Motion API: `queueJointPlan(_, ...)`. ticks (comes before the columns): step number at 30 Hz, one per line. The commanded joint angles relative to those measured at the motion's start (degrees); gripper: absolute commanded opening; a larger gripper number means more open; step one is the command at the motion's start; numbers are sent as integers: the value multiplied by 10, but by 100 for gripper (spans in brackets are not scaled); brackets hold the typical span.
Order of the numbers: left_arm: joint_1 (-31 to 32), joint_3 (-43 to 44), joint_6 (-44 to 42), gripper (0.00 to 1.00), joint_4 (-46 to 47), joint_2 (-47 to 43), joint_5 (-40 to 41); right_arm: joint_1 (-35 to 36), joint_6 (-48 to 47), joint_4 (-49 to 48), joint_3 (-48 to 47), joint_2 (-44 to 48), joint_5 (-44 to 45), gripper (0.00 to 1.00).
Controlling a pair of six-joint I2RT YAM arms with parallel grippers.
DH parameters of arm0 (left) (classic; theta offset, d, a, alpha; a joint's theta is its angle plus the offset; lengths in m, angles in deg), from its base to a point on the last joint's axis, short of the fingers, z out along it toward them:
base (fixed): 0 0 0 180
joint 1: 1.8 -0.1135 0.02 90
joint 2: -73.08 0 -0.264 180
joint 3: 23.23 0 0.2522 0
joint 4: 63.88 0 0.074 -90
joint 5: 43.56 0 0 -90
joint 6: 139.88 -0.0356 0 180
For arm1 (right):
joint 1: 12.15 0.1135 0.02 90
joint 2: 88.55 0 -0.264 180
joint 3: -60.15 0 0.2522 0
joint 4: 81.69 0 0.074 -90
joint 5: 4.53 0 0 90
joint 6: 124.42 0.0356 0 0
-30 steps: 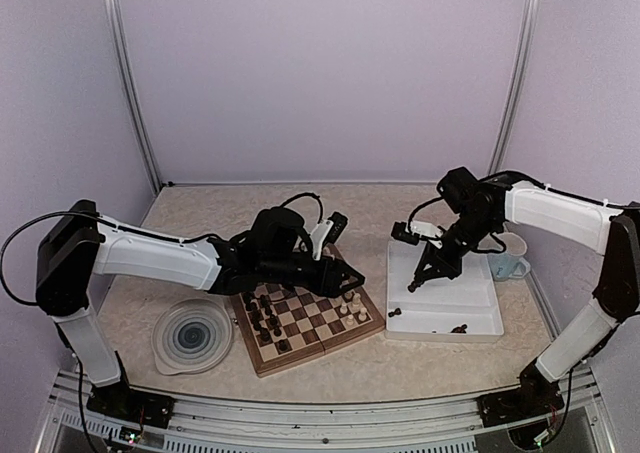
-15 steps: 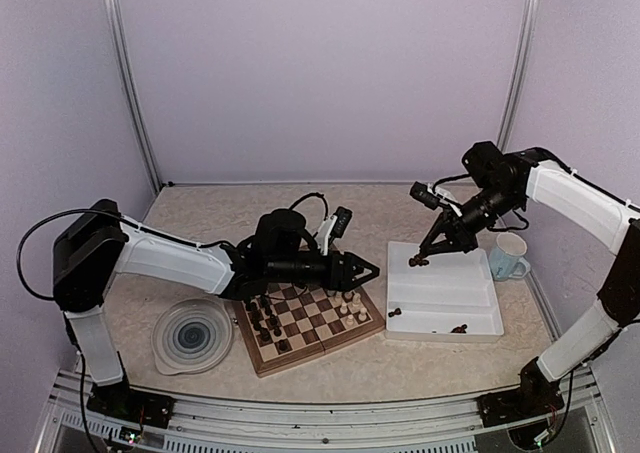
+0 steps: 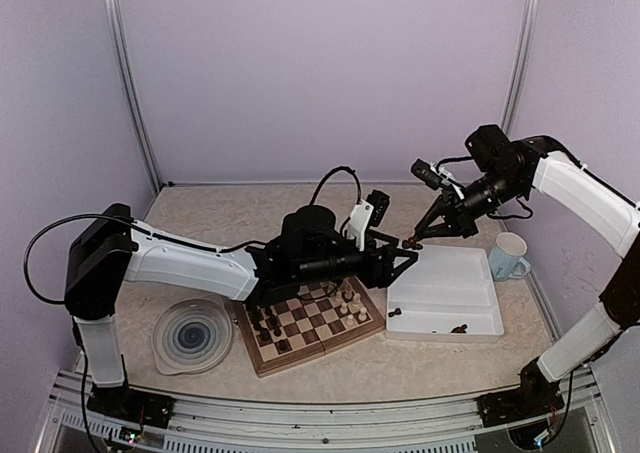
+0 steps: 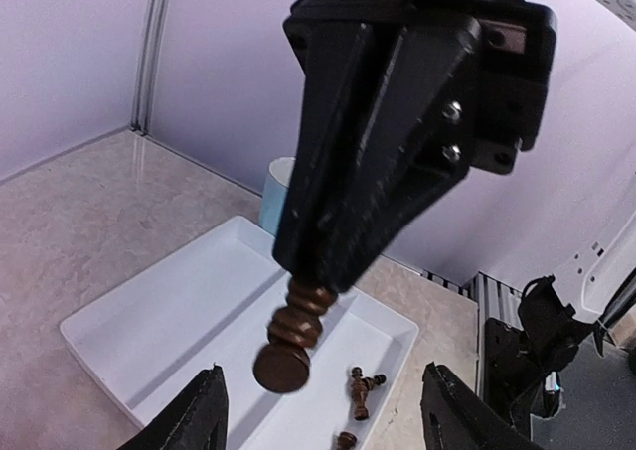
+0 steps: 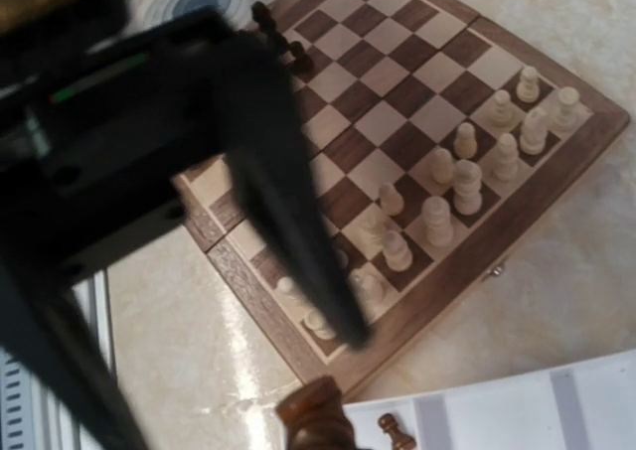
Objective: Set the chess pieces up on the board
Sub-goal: Pick up the bishop from the chess pile.
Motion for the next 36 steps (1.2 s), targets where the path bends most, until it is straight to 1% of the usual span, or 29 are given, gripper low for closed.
queueJointPlan(1, -4, 38, -55, 62, -3, 28, 28, 15, -17, 20, -9, 0, -26, 0)
queueJointPlan(5, -4, 60, -65, 54, -26, 41, 17, 20, -12, 18, -10, 2, -25, 0)
queueJointPlan(9, -4, 56, -67, 49, -30, 40, 16, 21, -9, 15, -9, 3, -24, 0)
queueJointPlan(12, -4, 52, -70, 41, -33, 36, 14, 21, -10, 14, -7, 1, -23, 0)
queueJointPlan(18, -4, 51, -71, 23, -41, 37, 9, 23, -9, 10, -11, -4, -18, 0)
queueJointPlan(24, -6, 41, -72, 12, -40, 33, 7, 23, -2, 8, -29, -9, -12, 0)
queueJointPlan(28, -8, 23, -68, 7, -29, 21, 6, 25, -3, 12, -45, -20, -10, 0)
queueJointPlan(36, -22, -35, -60, 4, -25, -21, 9, 32, 7, 5, -77, -38, 1, 0)
